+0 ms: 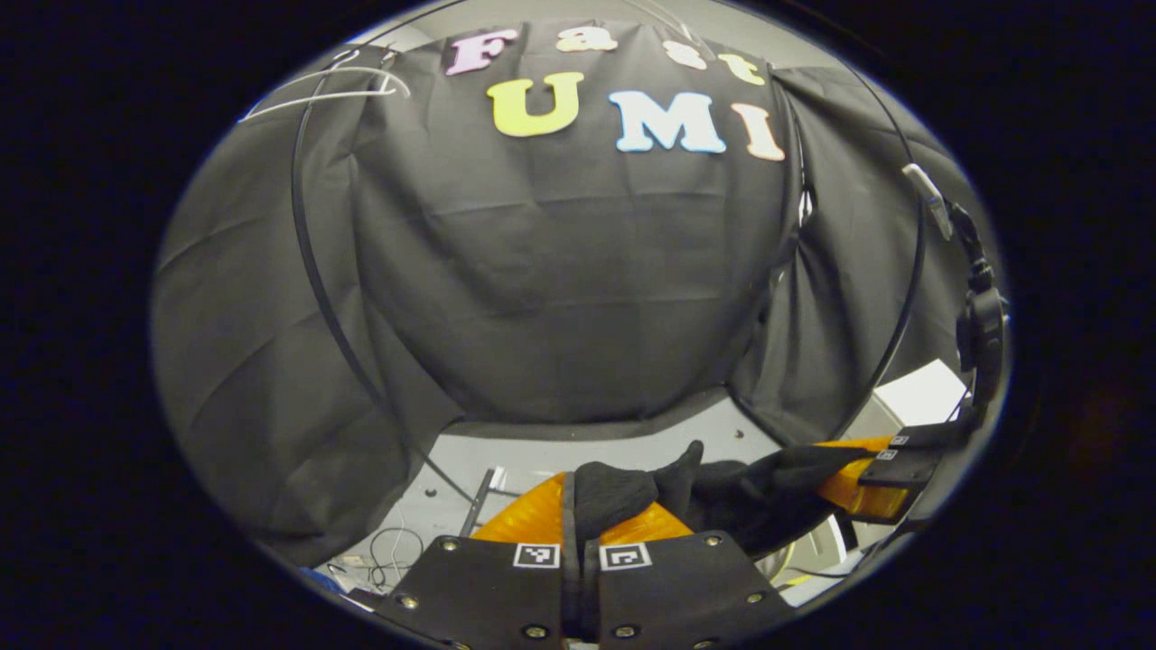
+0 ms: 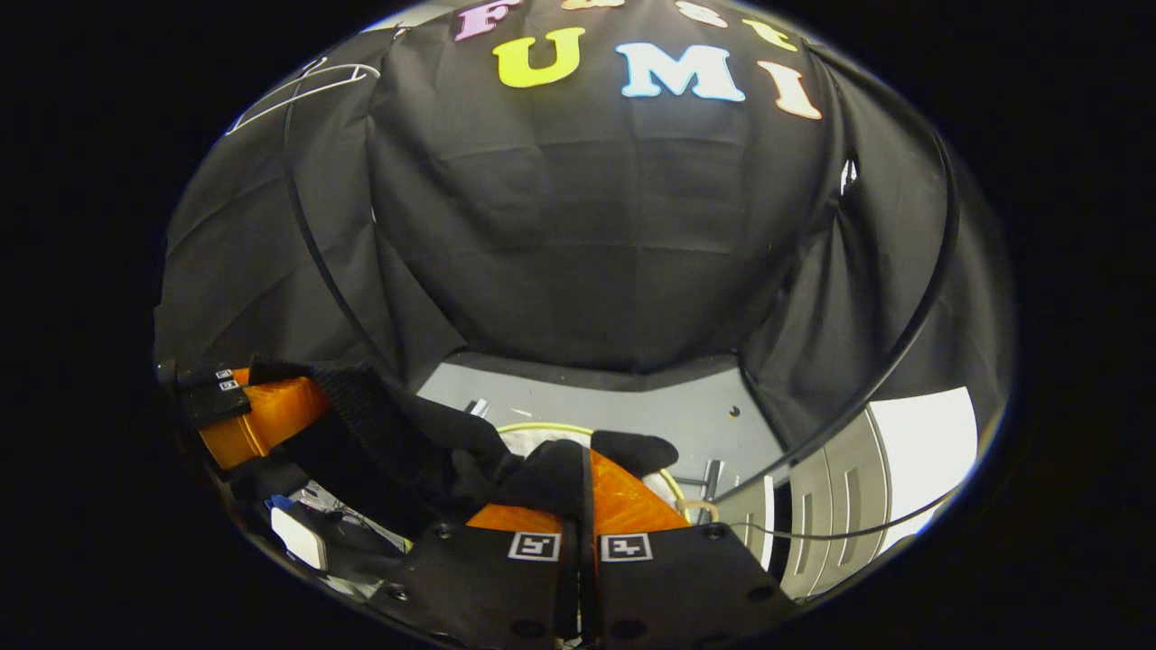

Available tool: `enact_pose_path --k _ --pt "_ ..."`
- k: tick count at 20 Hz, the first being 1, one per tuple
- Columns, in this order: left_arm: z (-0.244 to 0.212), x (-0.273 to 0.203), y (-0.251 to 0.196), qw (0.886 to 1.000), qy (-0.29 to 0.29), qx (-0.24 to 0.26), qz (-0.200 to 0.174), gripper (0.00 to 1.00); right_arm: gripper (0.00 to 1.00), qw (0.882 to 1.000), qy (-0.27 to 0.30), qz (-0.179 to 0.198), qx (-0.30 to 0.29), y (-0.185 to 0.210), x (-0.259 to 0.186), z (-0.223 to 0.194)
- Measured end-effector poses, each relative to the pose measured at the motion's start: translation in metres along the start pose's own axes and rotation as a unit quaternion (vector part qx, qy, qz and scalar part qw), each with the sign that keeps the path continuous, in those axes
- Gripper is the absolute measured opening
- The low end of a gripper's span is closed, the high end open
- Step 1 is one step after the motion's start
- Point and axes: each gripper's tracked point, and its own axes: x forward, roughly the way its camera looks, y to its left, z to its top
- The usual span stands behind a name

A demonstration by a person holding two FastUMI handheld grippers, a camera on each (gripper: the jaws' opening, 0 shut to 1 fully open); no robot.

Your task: Grasp the clothes on the hanger with both hands and then place them into the laundry hamper below.

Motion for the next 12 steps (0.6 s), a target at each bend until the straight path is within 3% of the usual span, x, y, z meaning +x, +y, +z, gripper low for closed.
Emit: enact_pose_path --k 8,11,12 --pt "-0.076 0.022 -0.001 0.994 0.105 0.007 0.012 0.01 0.05 0.996 0.082 -0.018 -0.010 -0.013 0.019 -0.042" --pt "-0.093 0.020 -0.013 0.990 0.138 -0.015 -0.012 0.03 0.09 0.995 0.093 -0.027 -0.013 -0.017 0.016 -0.046" --pt "-0.092 0.019 -0.013 0.990 0.138 -0.020 -0.016 0.12 0.13 0.995 0.094 -0.028 -0.016 -0.019 0.015 -0.045"
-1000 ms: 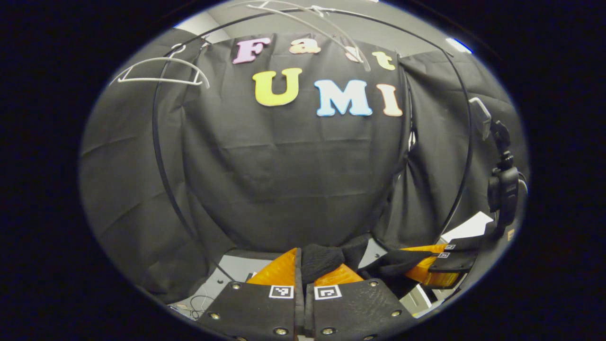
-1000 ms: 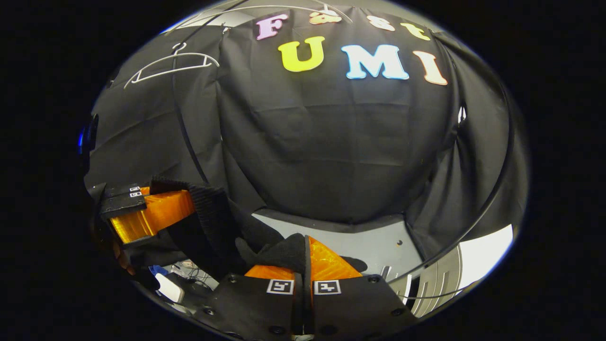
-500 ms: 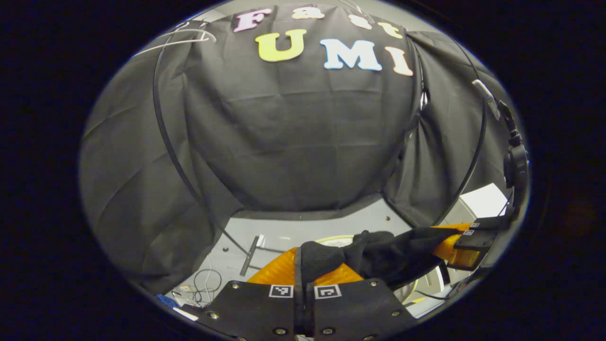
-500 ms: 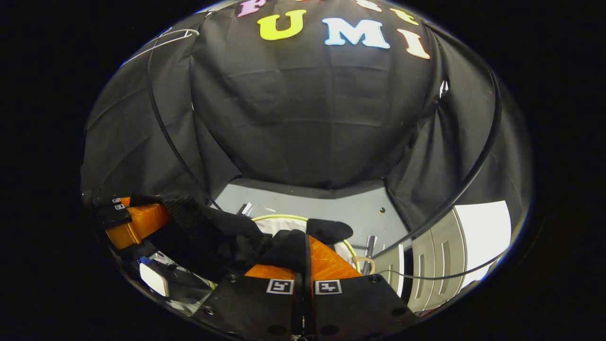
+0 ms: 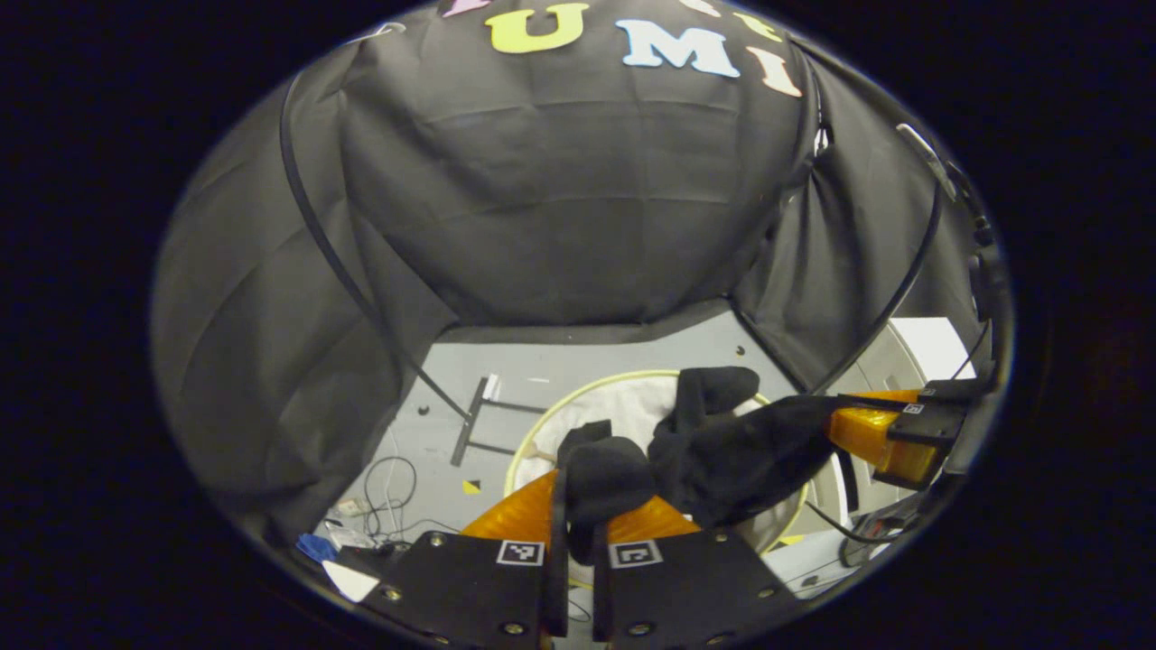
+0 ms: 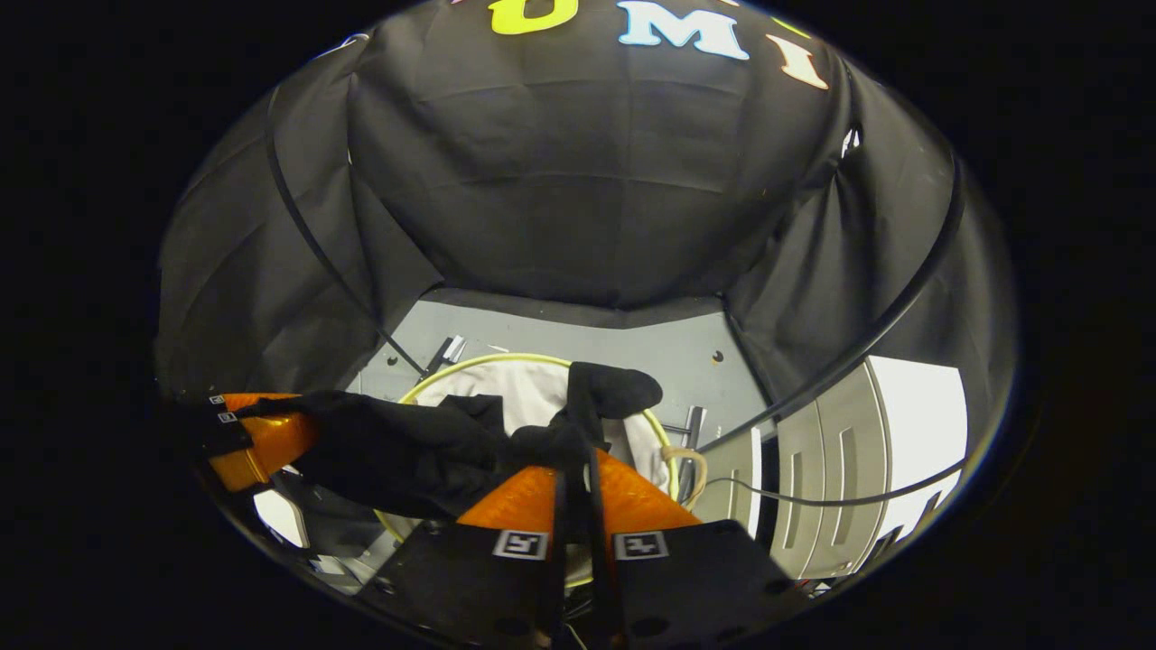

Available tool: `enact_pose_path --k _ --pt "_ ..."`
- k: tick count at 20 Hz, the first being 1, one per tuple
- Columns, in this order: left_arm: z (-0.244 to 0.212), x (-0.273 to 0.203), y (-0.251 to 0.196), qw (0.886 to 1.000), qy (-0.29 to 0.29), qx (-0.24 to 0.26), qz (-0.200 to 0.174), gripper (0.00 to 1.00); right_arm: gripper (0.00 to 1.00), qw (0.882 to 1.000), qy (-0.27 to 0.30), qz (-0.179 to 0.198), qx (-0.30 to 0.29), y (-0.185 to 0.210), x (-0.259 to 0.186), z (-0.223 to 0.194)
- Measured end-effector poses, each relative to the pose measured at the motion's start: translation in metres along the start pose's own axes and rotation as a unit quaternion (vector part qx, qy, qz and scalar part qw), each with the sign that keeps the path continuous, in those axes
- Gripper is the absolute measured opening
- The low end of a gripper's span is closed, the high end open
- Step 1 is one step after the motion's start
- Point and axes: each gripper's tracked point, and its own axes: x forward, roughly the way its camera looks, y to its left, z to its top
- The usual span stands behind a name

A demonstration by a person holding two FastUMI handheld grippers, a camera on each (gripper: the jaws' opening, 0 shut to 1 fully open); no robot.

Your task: Grasp the clothes on the hanger with both hands and then place them into the laundry hamper below.

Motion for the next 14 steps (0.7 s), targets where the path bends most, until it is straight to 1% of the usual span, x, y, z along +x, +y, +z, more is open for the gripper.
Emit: enact_pose_path --k 1,4,6,7,11,14 --pt "0.002 0.001 0.003 1.000 -0.005 0.000 -0.001 0.27 0.37 1.000 -0.004 0.001 0.000 0.000 0.001 0.000" --pt "0.016 -0.006 0.012 1.000 -0.025 0.010 0.011 0.69 0.53 1.000 -0.015 0.006 -0.003 0.003 -0.004 0.008" --pt "0.021 -0.010 0.016 0.999 -0.038 0.016 0.017 0.98 0.83 1.000 -0.021 0.006 -0.005 0.002 -0.012 0.008" --pt "0.025 -0.016 0.015 0.999 -0.043 0.016 0.017 0.98 0.99 1.000 -0.024 0.006 -0.003 0.002 -0.013 0.006" --pt "0.043 -0.042 0.019 0.997 -0.071 0.021 0.016 0.98 1.00 0.999 -0.051 0.008 0.008 0.000 -0.037 0.016" --pt "0.060 -0.073 0.023 0.994 -0.101 0.034 0.017 0.98 0.99 0.996 -0.090 0.003 0.014 -0.006 -0.069 0.037"
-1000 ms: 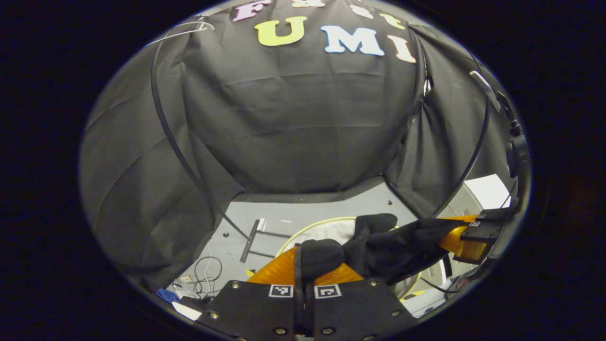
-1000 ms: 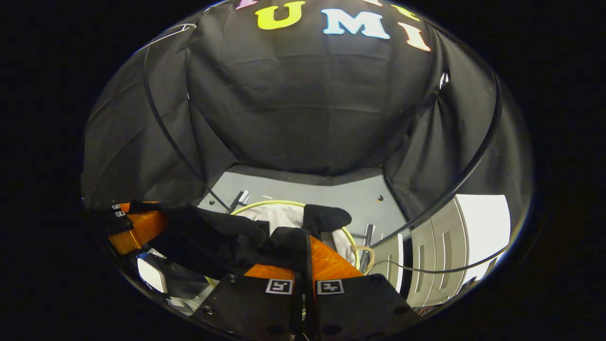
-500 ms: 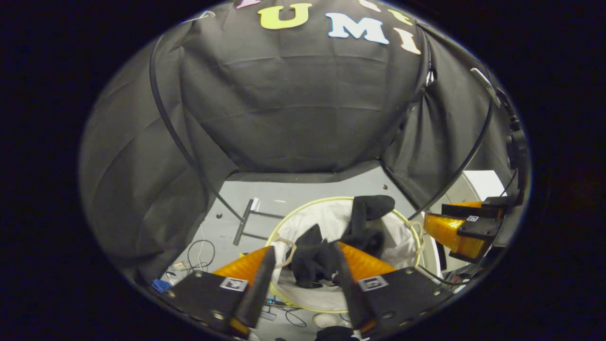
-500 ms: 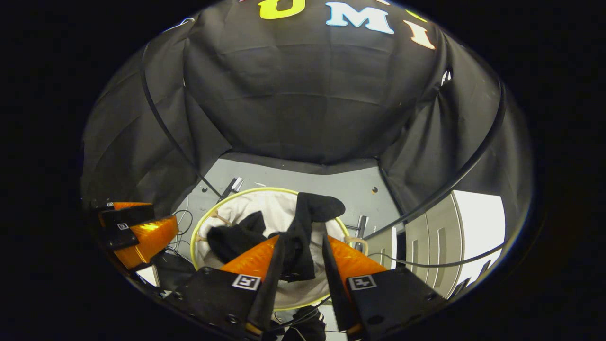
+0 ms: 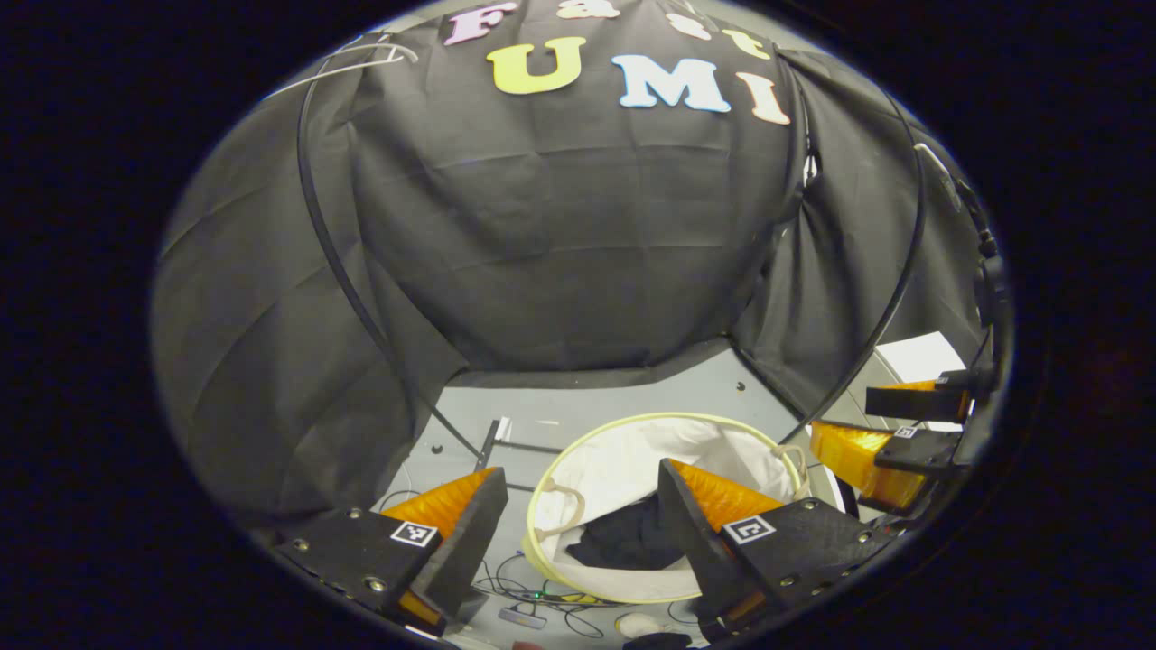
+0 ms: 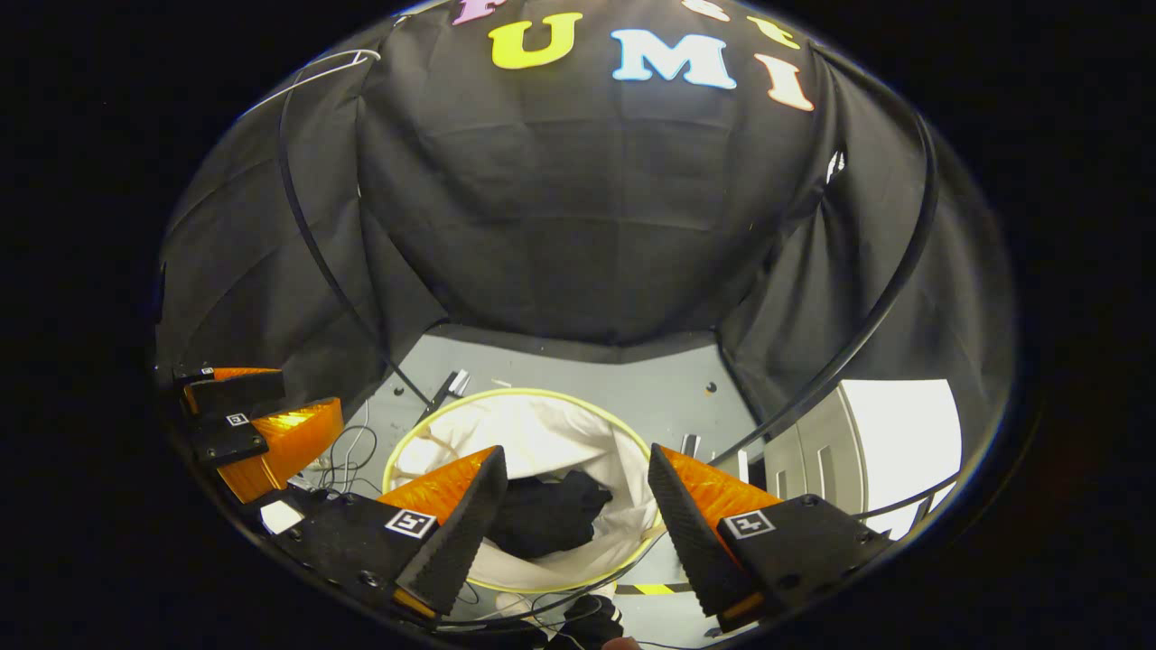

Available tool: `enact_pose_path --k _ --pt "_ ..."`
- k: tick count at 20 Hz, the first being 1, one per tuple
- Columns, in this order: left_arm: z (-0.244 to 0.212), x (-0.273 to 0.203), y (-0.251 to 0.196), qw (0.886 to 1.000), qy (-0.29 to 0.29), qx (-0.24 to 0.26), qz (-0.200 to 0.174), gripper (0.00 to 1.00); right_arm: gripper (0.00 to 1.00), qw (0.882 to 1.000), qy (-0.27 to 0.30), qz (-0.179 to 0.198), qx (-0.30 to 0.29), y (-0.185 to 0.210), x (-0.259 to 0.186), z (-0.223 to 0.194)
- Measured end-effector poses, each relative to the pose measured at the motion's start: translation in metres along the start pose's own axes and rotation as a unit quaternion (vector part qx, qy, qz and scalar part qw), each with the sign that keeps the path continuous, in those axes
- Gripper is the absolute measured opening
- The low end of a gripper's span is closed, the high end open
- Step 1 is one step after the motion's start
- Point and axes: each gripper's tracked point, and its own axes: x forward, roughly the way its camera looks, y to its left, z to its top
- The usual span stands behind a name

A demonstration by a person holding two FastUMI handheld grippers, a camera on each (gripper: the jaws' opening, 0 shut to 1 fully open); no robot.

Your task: Grasp the clothes on the hanger with both hands and then place them into the laundry hamper below.

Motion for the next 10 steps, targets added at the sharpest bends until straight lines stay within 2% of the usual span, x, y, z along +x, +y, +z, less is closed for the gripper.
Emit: enact_pose_path --k 2,3,5,7,10 --pt "0.023 -0.023 0.003 1.000 -0.028 0.006 0.000 0.96 0.99 0.999 -0.035 -0.004 0.007 -0.004 -0.026 0.025" --pt "0.036 -0.035 0.004 0.999 -0.043 0.009 0.001 1.00 0.98 0.998 -0.056 -0.007 0.008 -0.006 -0.041 0.039" --pt "0.065 -0.064 0.007 0.997 -0.076 0.011 0.005 1.00 0.99 0.996 -0.094 -0.010 0.004 -0.010 -0.071 0.066" --pt "0.094 -0.096 0.005 0.994 -0.112 0.006 0.005 0.98 0.99 0.992 -0.126 -0.015 -0.002 -0.018 -0.103 0.088" --pt "0.133 -0.144 0.004 0.987 -0.158 -0.003 0.007 1.00 0.99 0.984 -0.178 -0.026 -0.006 -0.036 -0.154 0.120"
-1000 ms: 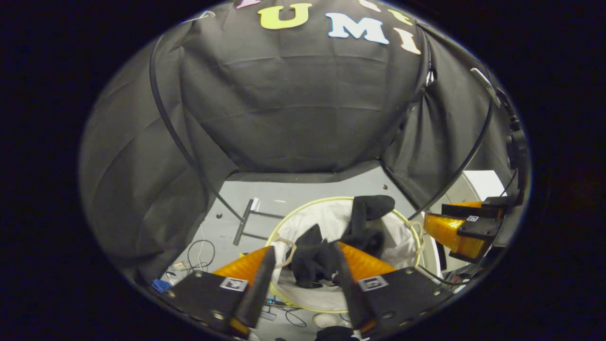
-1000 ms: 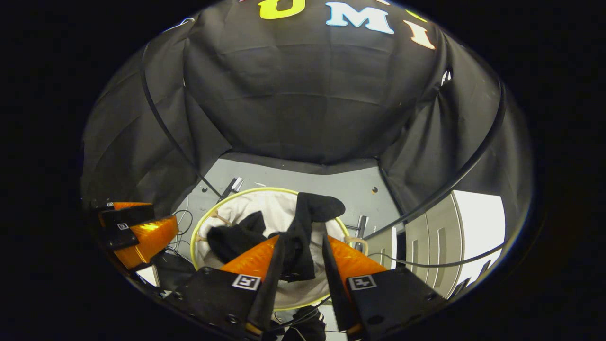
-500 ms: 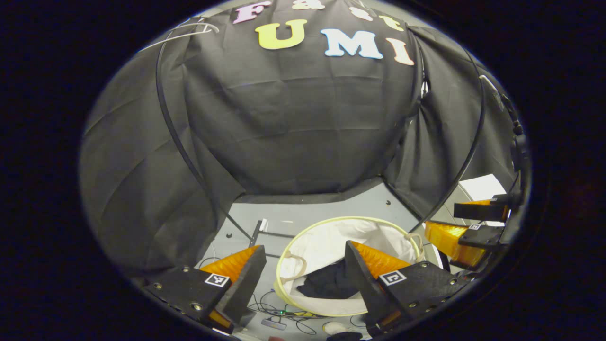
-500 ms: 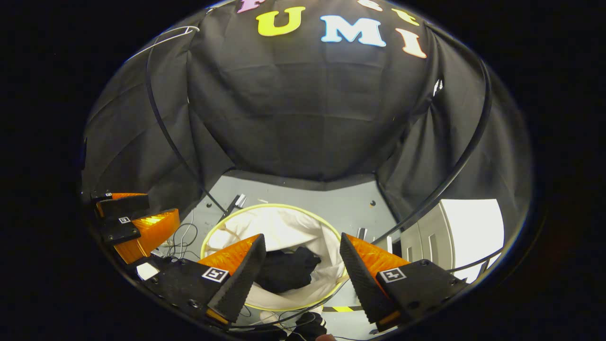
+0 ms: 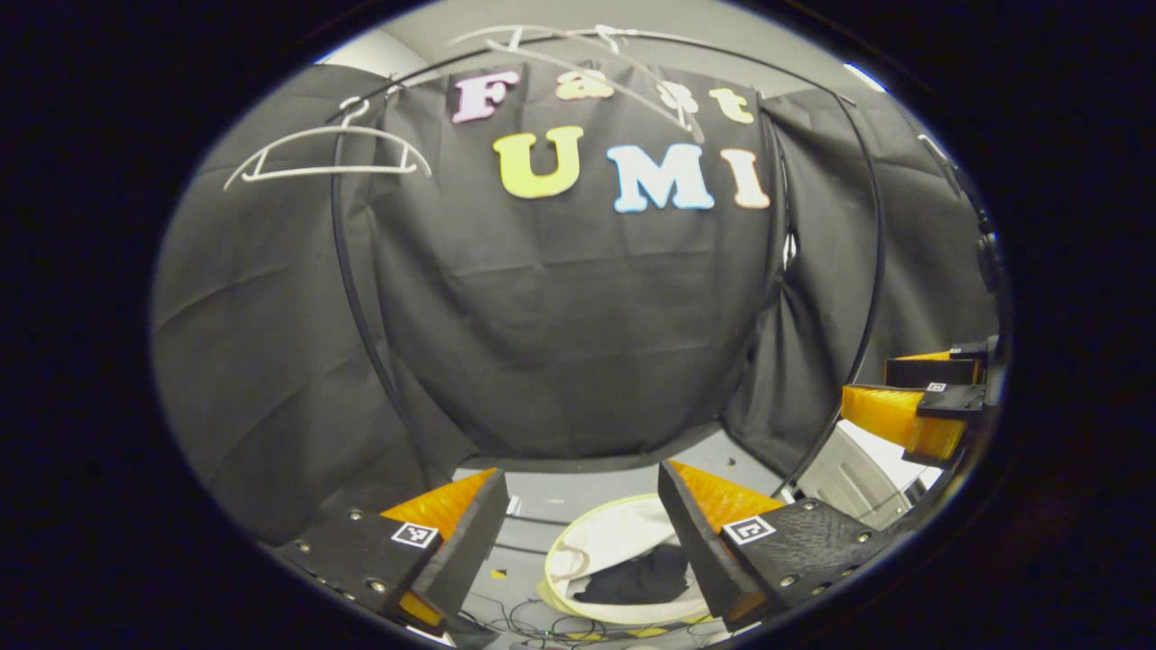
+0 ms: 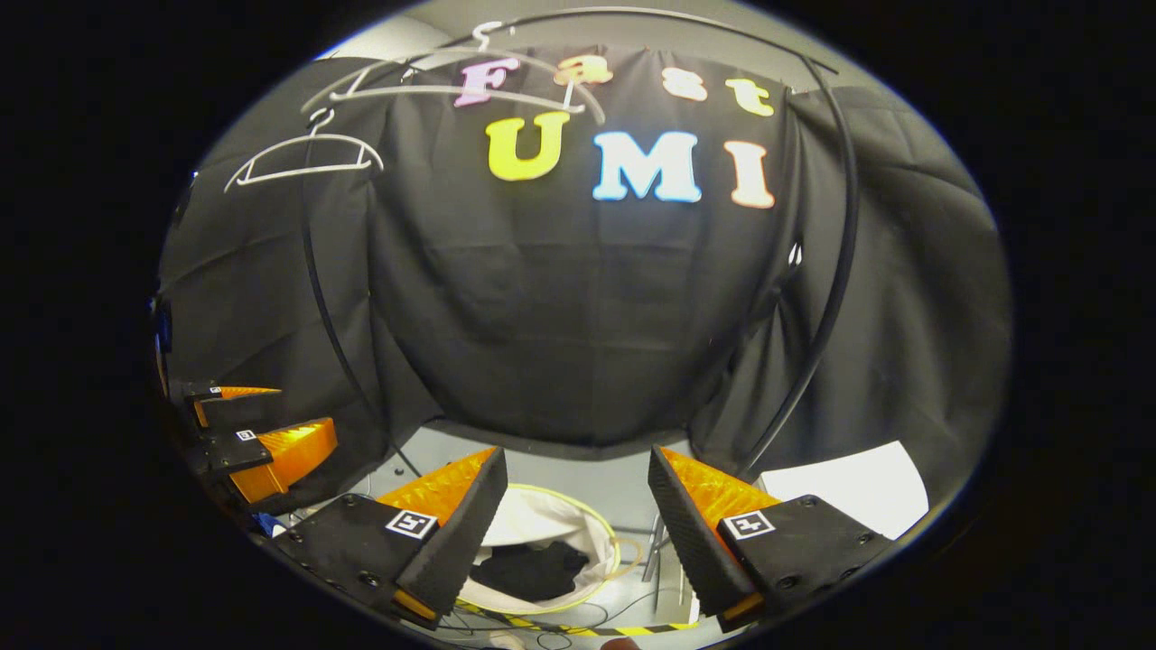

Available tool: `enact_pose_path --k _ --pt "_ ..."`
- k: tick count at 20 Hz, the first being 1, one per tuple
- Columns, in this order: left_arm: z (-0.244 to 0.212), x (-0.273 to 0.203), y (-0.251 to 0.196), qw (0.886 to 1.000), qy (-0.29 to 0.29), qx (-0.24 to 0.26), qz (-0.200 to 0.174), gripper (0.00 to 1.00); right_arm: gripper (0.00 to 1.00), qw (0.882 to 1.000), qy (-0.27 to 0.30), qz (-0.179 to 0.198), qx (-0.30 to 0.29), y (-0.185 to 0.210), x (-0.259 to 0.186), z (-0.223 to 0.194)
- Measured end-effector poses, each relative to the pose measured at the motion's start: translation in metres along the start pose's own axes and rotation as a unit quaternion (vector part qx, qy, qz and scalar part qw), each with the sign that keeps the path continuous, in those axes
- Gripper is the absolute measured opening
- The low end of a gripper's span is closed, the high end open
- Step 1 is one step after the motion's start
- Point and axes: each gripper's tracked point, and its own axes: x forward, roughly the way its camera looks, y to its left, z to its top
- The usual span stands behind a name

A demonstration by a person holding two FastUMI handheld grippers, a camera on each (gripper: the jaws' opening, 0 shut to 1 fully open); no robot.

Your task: Grasp the clothes on the hanger with both hands and then place them into the laundry hamper below.

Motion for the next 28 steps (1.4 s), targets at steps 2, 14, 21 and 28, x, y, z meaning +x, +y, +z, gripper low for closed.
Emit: enact_pose_path --k 2,14,21,28 --pt "0.035 -0.023 -0.003 1.000 -0.029 -0.004 0.000 1.00 0.97 0.999 -0.033 -0.008 -0.004 -0.013 -0.027 0.026" --pt "0.166 -0.174 -0.036 0.986 -0.168 0.006 0.012 0.99 0.97 0.985 -0.170 -0.025 -0.011 -0.067 -0.185 0.108" --pt "0.172 -0.226 -0.049 0.981 -0.194 0.009 0.025 0.99 0.96 0.978 -0.203 -0.045 0.025 -0.102 -0.217 0.115" --pt "0.171 -0.234 -0.055 0.980 -0.197 0.016 0.032 0.99 0.98 0.978 -0.199 -0.048 0.035 -0.112 -0.220 0.105"
